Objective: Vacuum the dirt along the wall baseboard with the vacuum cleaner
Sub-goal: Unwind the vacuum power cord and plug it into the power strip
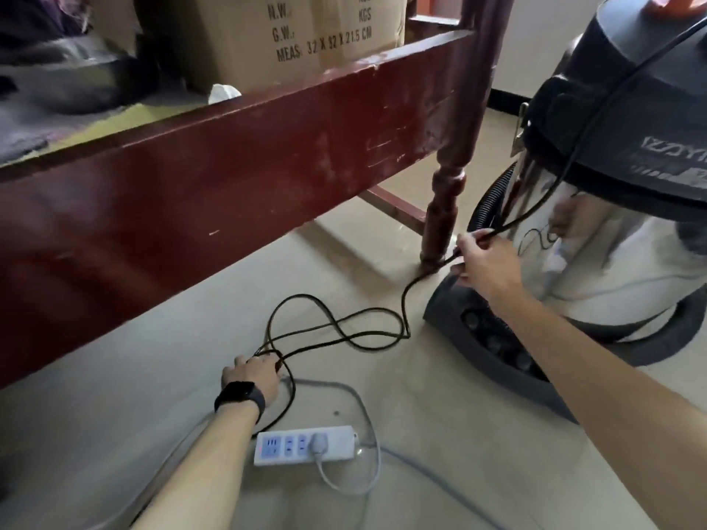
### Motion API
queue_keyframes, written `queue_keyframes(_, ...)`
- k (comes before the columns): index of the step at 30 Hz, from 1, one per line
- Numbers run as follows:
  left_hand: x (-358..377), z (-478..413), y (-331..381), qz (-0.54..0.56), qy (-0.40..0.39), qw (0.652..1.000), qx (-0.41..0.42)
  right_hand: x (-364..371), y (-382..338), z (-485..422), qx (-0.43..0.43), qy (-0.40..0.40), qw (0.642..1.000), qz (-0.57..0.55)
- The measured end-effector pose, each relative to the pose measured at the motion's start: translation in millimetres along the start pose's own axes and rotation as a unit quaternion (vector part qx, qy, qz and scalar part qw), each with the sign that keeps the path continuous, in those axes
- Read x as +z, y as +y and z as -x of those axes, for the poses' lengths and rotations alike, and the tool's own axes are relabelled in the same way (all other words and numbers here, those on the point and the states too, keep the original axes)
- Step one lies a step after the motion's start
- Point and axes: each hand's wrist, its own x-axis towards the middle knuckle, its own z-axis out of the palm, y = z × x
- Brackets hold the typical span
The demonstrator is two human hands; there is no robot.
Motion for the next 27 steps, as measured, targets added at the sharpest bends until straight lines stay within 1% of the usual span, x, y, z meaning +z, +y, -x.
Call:
queue_keyframes(2,1.9,-1.8,7.9,0.011,-0.002,1.0,0.006,28.7,21.4,15.2,0.03,-0.075,0.997,-0.009)
queue_keyframes(3,2.6,-3.0,12.0,0.009,-0.008,1.0,0.011,42.7,32.6,22.5,0.05,-0.098,0.994,-0.014)
queue_keyframes(5,5.3,-4.3,19.9,0.005,-0.017,0.999,0.029,66.7,54.6,36.1,0.086,-0.123,0.989,-0.011)
queue_keyframes(6,8.5,-4.9,23.1,0.014,-0.019,0.999,0.039,75.9,63.6,43.2,0.096,-0.135,0.986,0.01)
queue_keyframes(8,17.5,-6.0,29.0,0.075,-0.034,0.995,0.048,88.8,81.0,53.6,0.077,-0.152,0.98,0.098)
queue_keyframes(10,24.9,-7.4,33.1,0.156,-0.108,0.98,0.064,94.8,95.1,54.3,0.049,-0.152,0.962,0.221)
queue_keyframes(12,27.9,-10.9,33.4,0.214,-0.195,0.952,0.097,95.2,101.0,46.0,0.076,-0.166,0.935,0.305)
queue_keyframes(13,28.3,-13.0,31.6,0.236,-0.214,0.943,0.096,93.9,102.2,41.9,0.086,-0.175,0.922,0.334)
queue_keyframes(14,30.3,-17.4,28.8,0.262,-0.215,0.937,0.092,92.5,103.3,39.0,0.092,-0.181,0.91,0.361)
queue_keyframes(16,35.1,-23.8,22.7,0.28,-0.173,0.941,0.083,89.7,107.8,36.8,0.102,-0.179,0.889,0.409)
queue_keyframes(17,36.9,-26.1,19.9,0.271,-0.148,0.948,0.079,87.7,110.3,38.3,0.11,-0.181,0.883,0.42)
queue_keyframes(18,38.9,-28.6,17.3,0.262,-0.123,0.954,0.079,88.0,115.8,39.5,0.125,-0.186,0.882,0.415)
queue_keyframes(19,41.0,-33.5,14.8,0.255,-0.097,0.96,0.069,90.3,124.3,40.1,0.144,-0.19,0.892,0.383)
queue_keyframes(20,40.4,-36.7,13.2,0.259,-0.074,0.961,0.06,93.8,133.9,41.3,0.173,-0.185,0.914,0.317)
queue_keyframes(21,41.1,-42.1,12.1,0.265,-0.063,0.961,0.05,98.5,143.3,43.0,0.204,-0.164,0.937,0.232)
queue_keyframes(22,41.4,-46.4,11.6,0.258,-0.059,0.963,0.048,103.8,151.7,45.6,0.229,-0.127,0.953,0.151)
queue_keyframes(23,44.3,-52.4,11.0,0.216,-0.065,0.972,0.059,109.3,159.1,48.2,0.243,-0.082,0.962,0.09)
queue_keyframes(25,55.0,-62.1,10.9,0.083,-0.092,0.986,0.108,120.6,169.9,51.2,0.269,-0.007,0.963,0.01)
queue_keyframes(26,60.1,-66.4,12.3,0.022,-0.094,0.986,0.138,124.5,172.6,51.7,0.284,0.011,0.959,-0.002)
queue_keyframes(27,65.4,-71.5,14.7,-0.024,-0.087,0.982,0.166,126.7,175.3,50.9,0.299,0.017,0.954,0.009)
